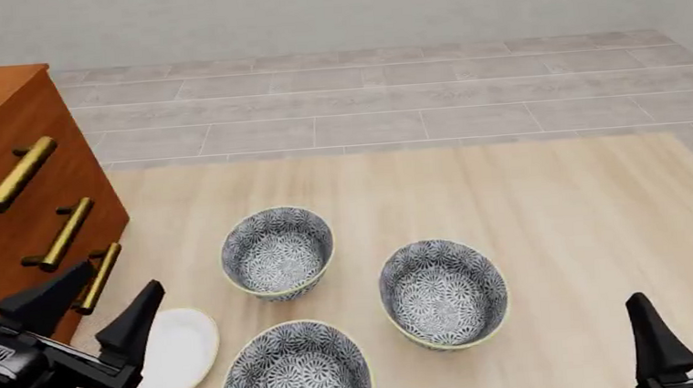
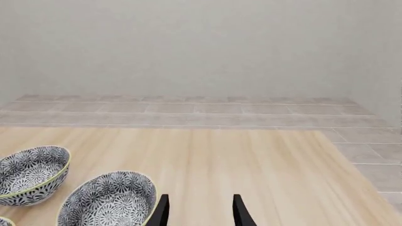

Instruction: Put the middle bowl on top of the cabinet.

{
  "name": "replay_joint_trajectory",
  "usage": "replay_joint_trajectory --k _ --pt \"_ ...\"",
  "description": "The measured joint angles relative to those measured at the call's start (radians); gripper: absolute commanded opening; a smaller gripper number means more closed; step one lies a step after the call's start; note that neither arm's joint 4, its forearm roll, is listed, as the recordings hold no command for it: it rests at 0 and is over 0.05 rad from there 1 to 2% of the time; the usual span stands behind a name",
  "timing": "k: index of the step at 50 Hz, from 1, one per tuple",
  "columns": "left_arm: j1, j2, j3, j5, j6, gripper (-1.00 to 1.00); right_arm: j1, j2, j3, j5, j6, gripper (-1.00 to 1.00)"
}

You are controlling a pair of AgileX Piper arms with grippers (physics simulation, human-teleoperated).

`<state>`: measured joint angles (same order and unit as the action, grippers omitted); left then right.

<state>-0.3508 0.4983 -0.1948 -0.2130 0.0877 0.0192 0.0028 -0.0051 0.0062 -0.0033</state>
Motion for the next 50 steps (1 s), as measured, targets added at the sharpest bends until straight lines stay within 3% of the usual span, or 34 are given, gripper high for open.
replay_joint_trajectory --k 31,50 --pt "-0.250 0.240 -0.226 0.053 0.016 1.00 -0.006 0.000 0.001 -0.001 0.003 1.00" --pt "-0.351 0.386 -0.367 0.128 0.019 1.00 -0.008 0.000 0.002 0.000 -0.003 1.00"
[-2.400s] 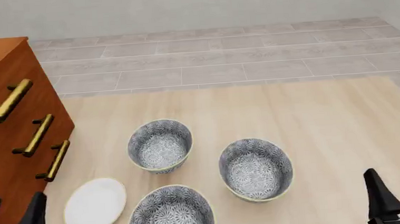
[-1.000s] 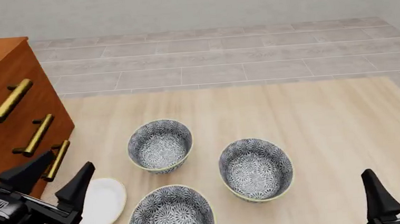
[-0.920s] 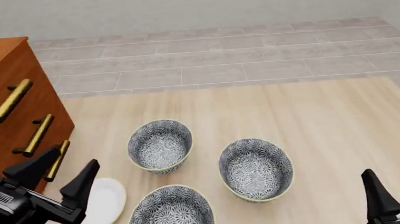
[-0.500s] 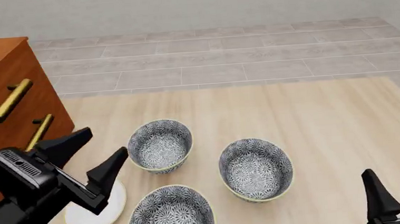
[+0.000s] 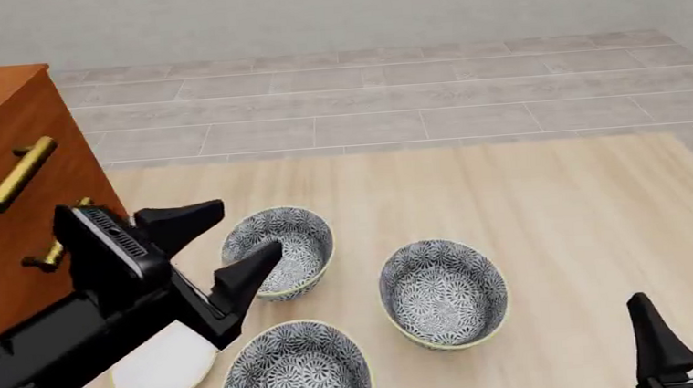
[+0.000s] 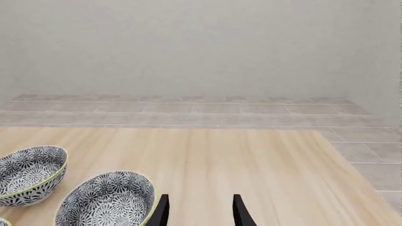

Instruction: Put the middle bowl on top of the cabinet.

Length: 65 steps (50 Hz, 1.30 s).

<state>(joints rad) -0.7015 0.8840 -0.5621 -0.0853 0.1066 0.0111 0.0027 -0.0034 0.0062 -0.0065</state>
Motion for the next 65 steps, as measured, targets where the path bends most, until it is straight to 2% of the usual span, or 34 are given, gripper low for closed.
replay_joint_trajectory --k 43,65 --pt "-0.087 0.406 -0.315 0.105 -0.033 1.00 -0.007 0.001 0.000 -0.003 0.012 1.00" --pt "-0.129 0.531 -0.461 0.211 -0.062 1.00 -0.003 0.004 0.000 -0.002 0.011 1.00"
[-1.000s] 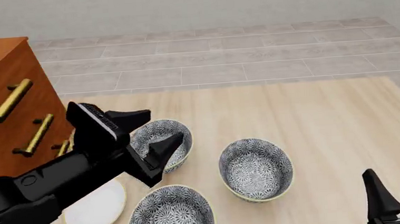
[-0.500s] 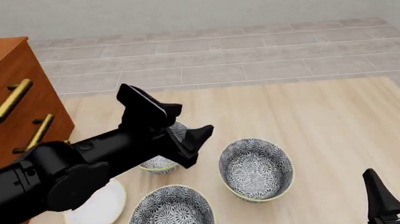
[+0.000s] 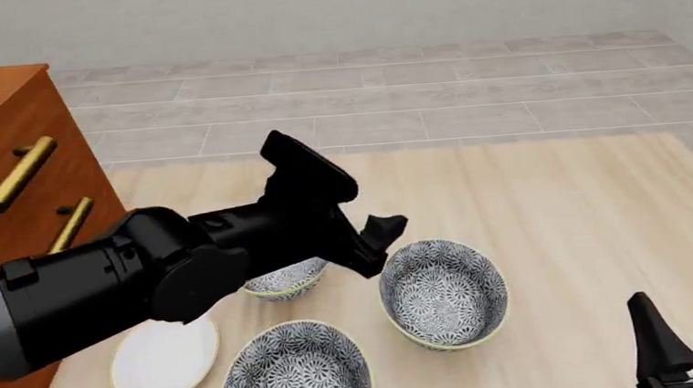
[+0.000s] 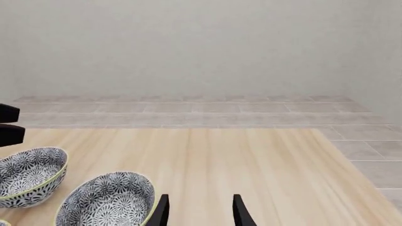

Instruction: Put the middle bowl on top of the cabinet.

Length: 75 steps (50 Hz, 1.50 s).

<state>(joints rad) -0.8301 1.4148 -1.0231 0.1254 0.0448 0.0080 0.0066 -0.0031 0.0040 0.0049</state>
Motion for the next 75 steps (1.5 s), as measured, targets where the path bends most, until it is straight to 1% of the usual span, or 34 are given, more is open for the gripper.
replay_joint_trajectory --k 10,26,39,55,75 --pt "-0.002 0.072 -0.055 0.061 -0.012 1.00 0.001 0.001 0.000 0.000 -0.001 1.00" --pt "0.015 0.145 -0.084 0.101 -0.010 1.00 0.002 0.001 0.001 -0.001 0.001 1.00" --pt "0.015 0.192 -0.111 0.126 -0.049 1.00 0.003 0.000 0.001 0.000 0.001 1.00" --pt "0.017 0.267 -0.134 0.121 -0.120 1.00 0.004 0.001 0.001 0.001 0.002 1.00" --pt "0.042 0.330 -0.124 0.092 -0.153 1.00 0.006 0.005 0.001 -0.002 0.006 1.00"
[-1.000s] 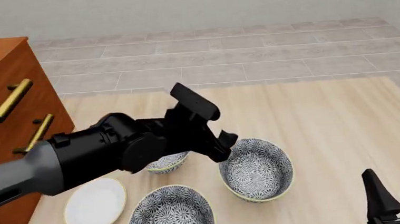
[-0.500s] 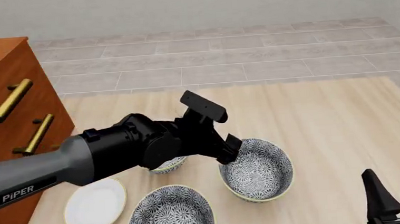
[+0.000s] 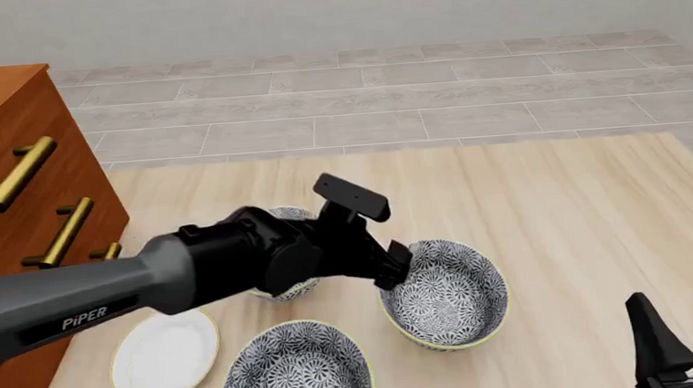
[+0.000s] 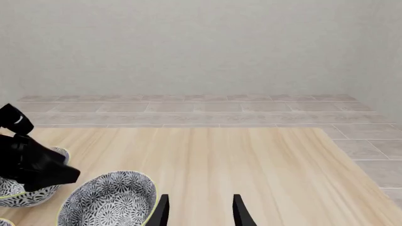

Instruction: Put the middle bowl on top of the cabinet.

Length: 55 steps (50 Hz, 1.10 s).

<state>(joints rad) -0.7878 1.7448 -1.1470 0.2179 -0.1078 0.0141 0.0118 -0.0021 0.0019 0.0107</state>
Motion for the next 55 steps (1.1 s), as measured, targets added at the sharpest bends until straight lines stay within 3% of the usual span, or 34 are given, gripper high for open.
replay_joint_trajectory --k 55 --pt "-0.017 0.101 0.024 -0.066 -0.057 1.00 -0.003 -0.004 -0.001 0.002 0.008 1.00"
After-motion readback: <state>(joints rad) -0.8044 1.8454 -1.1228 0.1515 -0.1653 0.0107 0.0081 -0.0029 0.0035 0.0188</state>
